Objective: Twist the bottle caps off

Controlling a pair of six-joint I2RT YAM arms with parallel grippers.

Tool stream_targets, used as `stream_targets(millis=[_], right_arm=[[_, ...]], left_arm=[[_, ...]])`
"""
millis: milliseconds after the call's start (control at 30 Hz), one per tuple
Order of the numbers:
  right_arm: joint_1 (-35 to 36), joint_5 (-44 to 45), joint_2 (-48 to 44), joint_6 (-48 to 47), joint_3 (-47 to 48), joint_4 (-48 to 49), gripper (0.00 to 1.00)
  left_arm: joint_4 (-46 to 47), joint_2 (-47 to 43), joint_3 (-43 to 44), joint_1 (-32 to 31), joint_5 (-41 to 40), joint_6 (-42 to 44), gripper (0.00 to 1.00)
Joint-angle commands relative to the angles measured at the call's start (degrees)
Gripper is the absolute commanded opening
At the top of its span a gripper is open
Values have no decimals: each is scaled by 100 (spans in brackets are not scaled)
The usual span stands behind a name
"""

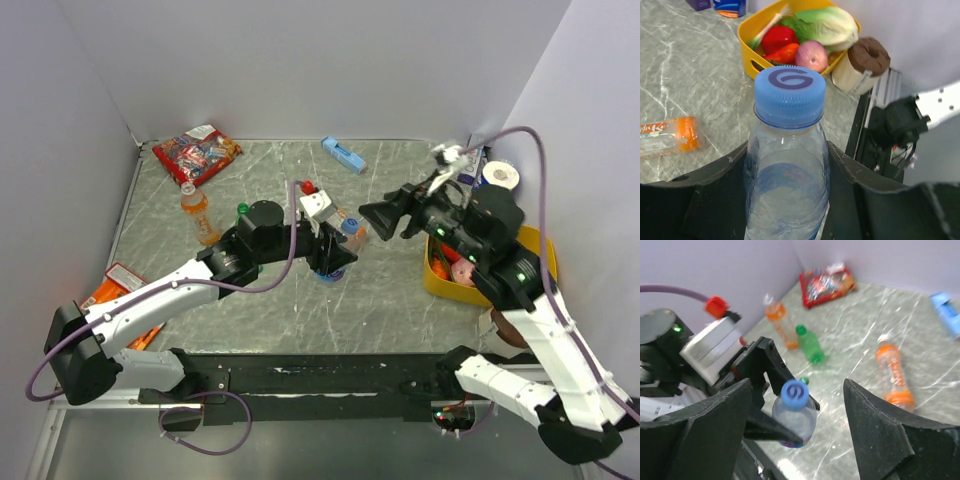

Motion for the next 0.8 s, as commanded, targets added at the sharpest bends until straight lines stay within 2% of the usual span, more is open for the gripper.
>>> stream_targets(millis=[0,233,400,700,733,767], right_arm=[[-76,-798,463,190,40,-462,80],[-68,-1211,674,550,-294,-164,77],[-59,-1580,727,797,-637,231,70],[-59,-1748,798,815,-857,390,26],[-59,-1722,797,797,-857,373,15],[-59,-1643,797,788,-857,355,9]], left_arm=[[-420,13,320,-65,223,754,57],[-526,66,311,-135,30,799,57],[-517,101,250,-144,-269,781,56],[-500,75,215,-153,-524,772,54],[-508,74,180,-144,-507,798,57],[-517,66,171,-153,-515,807,59]])
